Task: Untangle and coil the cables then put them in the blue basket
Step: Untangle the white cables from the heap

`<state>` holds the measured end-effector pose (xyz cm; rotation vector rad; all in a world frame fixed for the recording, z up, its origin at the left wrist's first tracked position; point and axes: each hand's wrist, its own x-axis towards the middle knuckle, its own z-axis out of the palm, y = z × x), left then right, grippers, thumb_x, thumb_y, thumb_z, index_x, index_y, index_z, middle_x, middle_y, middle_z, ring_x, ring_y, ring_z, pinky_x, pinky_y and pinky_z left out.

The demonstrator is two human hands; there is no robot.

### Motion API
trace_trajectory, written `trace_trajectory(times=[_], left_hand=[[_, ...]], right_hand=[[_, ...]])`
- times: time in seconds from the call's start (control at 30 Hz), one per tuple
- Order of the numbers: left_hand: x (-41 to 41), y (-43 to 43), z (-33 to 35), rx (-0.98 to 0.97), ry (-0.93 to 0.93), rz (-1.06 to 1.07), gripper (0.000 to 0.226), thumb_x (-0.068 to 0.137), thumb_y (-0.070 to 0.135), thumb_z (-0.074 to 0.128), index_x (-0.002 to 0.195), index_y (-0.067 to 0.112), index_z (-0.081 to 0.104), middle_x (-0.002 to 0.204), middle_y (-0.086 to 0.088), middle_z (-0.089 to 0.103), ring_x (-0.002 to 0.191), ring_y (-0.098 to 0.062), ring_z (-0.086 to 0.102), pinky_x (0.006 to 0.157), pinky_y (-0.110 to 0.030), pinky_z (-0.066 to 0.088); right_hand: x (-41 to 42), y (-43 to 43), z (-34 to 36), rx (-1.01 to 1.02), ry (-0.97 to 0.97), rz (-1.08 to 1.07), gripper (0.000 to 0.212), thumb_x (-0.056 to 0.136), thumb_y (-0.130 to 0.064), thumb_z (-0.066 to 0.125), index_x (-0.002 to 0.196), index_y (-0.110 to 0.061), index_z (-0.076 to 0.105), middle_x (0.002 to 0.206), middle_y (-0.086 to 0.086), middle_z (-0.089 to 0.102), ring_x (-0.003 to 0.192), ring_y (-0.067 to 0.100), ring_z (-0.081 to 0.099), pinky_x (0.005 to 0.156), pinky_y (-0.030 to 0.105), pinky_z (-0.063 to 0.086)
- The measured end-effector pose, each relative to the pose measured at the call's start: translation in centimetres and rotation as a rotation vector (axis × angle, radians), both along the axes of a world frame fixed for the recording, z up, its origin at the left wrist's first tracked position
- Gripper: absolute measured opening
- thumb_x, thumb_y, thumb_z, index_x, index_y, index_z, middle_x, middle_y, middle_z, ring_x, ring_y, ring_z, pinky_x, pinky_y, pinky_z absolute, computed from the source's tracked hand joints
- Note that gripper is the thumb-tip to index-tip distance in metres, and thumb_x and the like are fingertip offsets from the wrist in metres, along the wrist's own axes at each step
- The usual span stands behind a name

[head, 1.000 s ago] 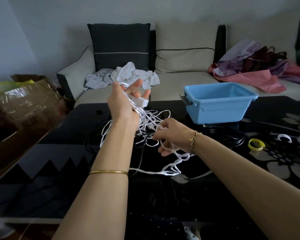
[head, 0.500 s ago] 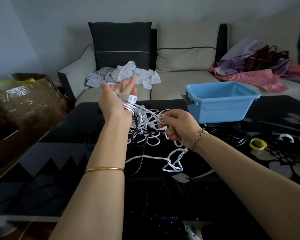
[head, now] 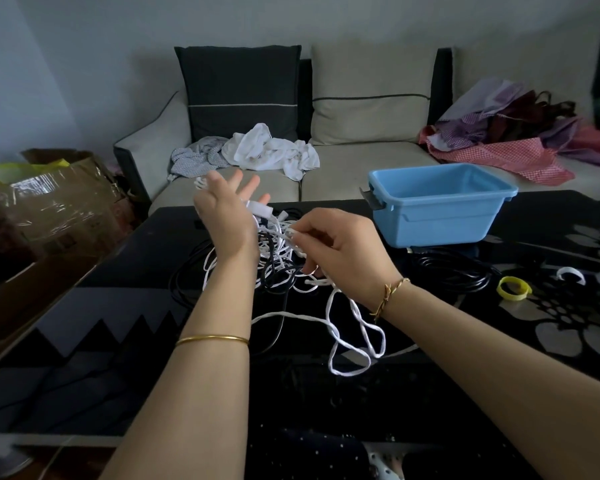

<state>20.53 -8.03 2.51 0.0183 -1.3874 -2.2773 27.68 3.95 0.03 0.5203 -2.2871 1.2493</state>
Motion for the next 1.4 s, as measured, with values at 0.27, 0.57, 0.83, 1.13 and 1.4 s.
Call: trace_trajectory(times=[0.27,0.57,0.83,1.13,1.4], left_hand=[[0.5,1.0,-1.5,-0.722,0.061,0.162,0.014,0.105,0.021,0.028,0.102,0.008,0.032,0.085,0.014,0.042,0.054,0.019,0.054,0.056,-0.005,0.043],[-0.2,1.2,-1.7,-0.792,0.031,0.204,0.02,0.105,0.026,0.028,0.101,0.008,0.034,0.089,-0.001,0.05,0.065,-0.018,0.065,0.051,-0.019,0.05],[-0.5,0.4,-1.7,-1.012,0.081,0.063,0.037,0.102,0.032,0.03,0.112,-0.001,0.042,0.084,-0.012,0.065,0.058,-0.021,0.064,0.056,-0.037,0.054],[-0.3,1.7,-1.9,-1.182,0.172,-0.18,0.039,0.087,0.025,0.061,0.062,0.019,0.032,0.044,0.01,0.036,0.046,-0.009,0.037,0.05,-0.026,0.028],[-0.5,2.5,-1.8,-1.093,0.15,-0.249,0.032,0.089,0.022,0.059,0.07,0.021,0.032,0.045,0.008,0.047,0.049,-0.02,0.059,0.058,-0.028,0.038]], right_hand=[[-0.5,0.6,0.0,-0.134,0.036,-0.142,0.01,0.092,-0.012,0.055,0.083,-0.014,0.061,0.074,-0.002,0.068,0.064,0.01,0.068,0.068,0.045,0.055],[-1.8,1.2,0.0,-0.609,-0.236,-0.168,0.015,0.092,-0.002,0.051,0.078,-0.006,0.057,0.072,0.013,0.065,0.054,0.021,0.065,0.048,0.025,0.051],[-1.8,1.9,0.0,-0.526,-0.289,-0.11,0.011,0.09,-0.002,0.055,0.082,-0.002,0.062,0.062,0.011,0.058,0.043,0.019,0.058,0.04,0.022,0.045],[-2.7,3.7,-0.4,-0.602,-0.422,-0.151,0.014,0.089,-0.006,0.059,0.076,-0.006,0.065,0.07,0.011,0.064,0.056,0.019,0.061,0.062,0.036,0.057],[-3.8,4.2,0.1,-1.123,-0.712,0.002,0.023,0.092,-0.005,0.054,0.071,-0.001,0.06,0.051,0.004,0.057,0.04,0.012,0.054,0.046,0.022,0.052]])
